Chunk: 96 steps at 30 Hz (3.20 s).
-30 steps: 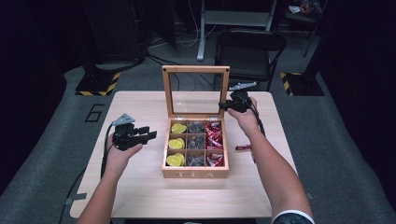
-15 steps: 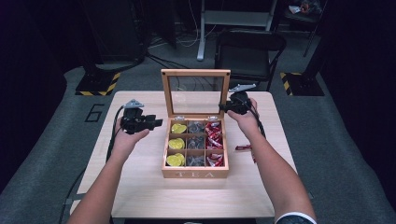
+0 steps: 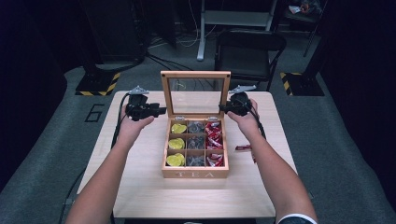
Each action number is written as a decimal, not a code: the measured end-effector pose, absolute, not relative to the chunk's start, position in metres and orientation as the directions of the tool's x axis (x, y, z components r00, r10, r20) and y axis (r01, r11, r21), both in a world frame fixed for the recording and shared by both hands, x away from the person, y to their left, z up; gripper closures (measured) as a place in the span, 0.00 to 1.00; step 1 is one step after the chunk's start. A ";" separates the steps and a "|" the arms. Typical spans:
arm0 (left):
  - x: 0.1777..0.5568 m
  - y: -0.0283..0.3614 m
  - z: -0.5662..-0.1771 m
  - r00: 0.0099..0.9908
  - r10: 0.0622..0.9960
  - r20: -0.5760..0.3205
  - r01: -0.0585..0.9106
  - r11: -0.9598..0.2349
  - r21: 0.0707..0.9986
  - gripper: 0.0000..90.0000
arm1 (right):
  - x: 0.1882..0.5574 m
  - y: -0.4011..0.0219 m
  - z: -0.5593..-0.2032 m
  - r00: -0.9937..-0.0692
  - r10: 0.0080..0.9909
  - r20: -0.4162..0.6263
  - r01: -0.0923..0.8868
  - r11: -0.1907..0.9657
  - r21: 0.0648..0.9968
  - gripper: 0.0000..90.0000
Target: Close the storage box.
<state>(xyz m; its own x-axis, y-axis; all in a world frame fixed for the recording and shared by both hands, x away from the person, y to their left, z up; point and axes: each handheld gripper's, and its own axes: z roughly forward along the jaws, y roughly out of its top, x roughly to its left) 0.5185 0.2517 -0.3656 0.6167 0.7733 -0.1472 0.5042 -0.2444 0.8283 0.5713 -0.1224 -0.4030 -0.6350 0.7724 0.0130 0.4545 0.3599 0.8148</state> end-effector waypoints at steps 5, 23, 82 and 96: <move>0.528 0.251 -0.364 0.619 0.770 -0.156 0.499 -0.233 0.835 0.61 | 0.571 -0.123 -0.404 -0.635 0.772 0.012 0.449 0.356 0.820 0.73; 0.550 0.239 -0.354 0.616 0.781 -0.102 0.447 -0.240 0.862 0.67 | 0.569 -0.123 -0.405 -0.629 0.777 0.017 0.446 0.343 0.827 0.73; 0.515 0.238 -0.358 0.655 0.754 -0.046 0.382 -0.278 0.882 0.67 | 0.511 -0.138 -0.340 -0.709 0.705 -0.017 0.324 0.346 0.880 0.58; 0.504 0.239 -0.364 0.664 0.746 -0.049 0.380 -0.281 0.881 0.66 | 0.502 -0.140 -0.330 -0.737 0.676 -0.004 0.320 0.354 0.879 0.65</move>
